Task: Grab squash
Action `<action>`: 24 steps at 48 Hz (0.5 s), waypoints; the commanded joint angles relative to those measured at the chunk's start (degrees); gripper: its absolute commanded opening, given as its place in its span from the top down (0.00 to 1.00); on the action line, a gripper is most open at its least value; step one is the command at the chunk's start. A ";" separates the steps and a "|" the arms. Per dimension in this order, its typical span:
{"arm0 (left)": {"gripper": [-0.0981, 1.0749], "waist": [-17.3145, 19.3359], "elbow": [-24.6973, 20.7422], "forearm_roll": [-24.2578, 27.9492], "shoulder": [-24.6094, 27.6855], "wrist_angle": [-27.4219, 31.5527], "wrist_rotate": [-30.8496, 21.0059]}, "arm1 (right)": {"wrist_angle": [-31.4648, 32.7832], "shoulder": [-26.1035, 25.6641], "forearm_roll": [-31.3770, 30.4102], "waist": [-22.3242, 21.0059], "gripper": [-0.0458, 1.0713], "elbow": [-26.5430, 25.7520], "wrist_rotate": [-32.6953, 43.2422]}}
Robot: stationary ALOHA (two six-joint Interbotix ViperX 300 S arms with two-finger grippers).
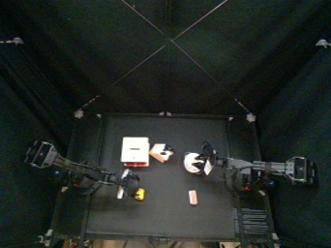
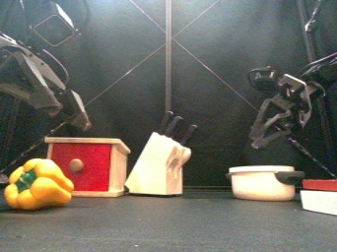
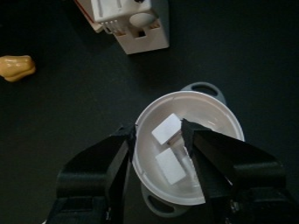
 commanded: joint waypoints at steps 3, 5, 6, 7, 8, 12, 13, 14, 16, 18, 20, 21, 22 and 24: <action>0.06 -1.05 -2.55 -1.49 2.46 0.62 0.09 | -0.53 -0.26 0.09 0.18 0.22 -1.32 0.00; 0.06 -1.23 -2.90 -2.11 3.08 1.14 0.09 | -0.44 -0.26 0.09 0.09 0.22 -1.32 -0.09; 0.06 -1.23 -3.08 -2.29 3.34 1.32 0.09 | -0.53 -0.26 0.09 0.18 0.22 -1.32 0.00; 0.06 -1.23 -3.16 -2.55 3.60 1.49 0.09 | -0.53 -0.26 0.09 0.18 0.22 -1.32 0.00; 0.06 -1.32 -3.34 -2.81 3.78 1.76 0.09 | -0.53 -0.26 0.18 0.18 0.22 -1.32 0.00; 0.06 -2.11 -3.87 -4.48 5.10 2.72 0.09 | -0.53 -0.26 0.44 0.18 0.22 -1.32 -0.09; 0.06 -2.29 -3.96 -4.92 5.36 3.08 0.09 | -0.44 -0.26 0.53 0.18 0.22 -1.32 0.00; 0.06 -2.46 -4.04 -5.45 5.71 3.34 0.09 | -0.53 -0.26 0.53 0.26 0.22 -1.32 0.00; 0.06 -2.64 -4.31 -6.50 6.42 3.87 0.09 | -0.53 -0.18 0.53 0.18 0.22 -1.32 -0.09; 0.06 -2.81 -4.48 -7.56 7.03 4.48 0.09 | -0.53 -0.18 0.53 0.18 0.22 -1.32 -0.09; 0.06 -2.81 -4.83 -8.61 7.91 5.36 0.09 | -0.44 -0.09 0.53 0.26 0.22 -1.32 -0.09; 0.06 -2.90 -4.92 -8.96 8.26 5.63 0.18 | -0.53 -0.09 0.53 0.26 0.22 -1.32 -0.09; 0.06 -2.90 -5.10 -9.23 8.53 5.89 0.18 | -0.53 -0.09 0.53 0.26 0.22 -1.32 -0.09; 0.06 -2.90 -5.27 -9.49 9.14 6.59 0.18 | -0.53 0.00 0.53 0.18 0.22 -1.32 -0.09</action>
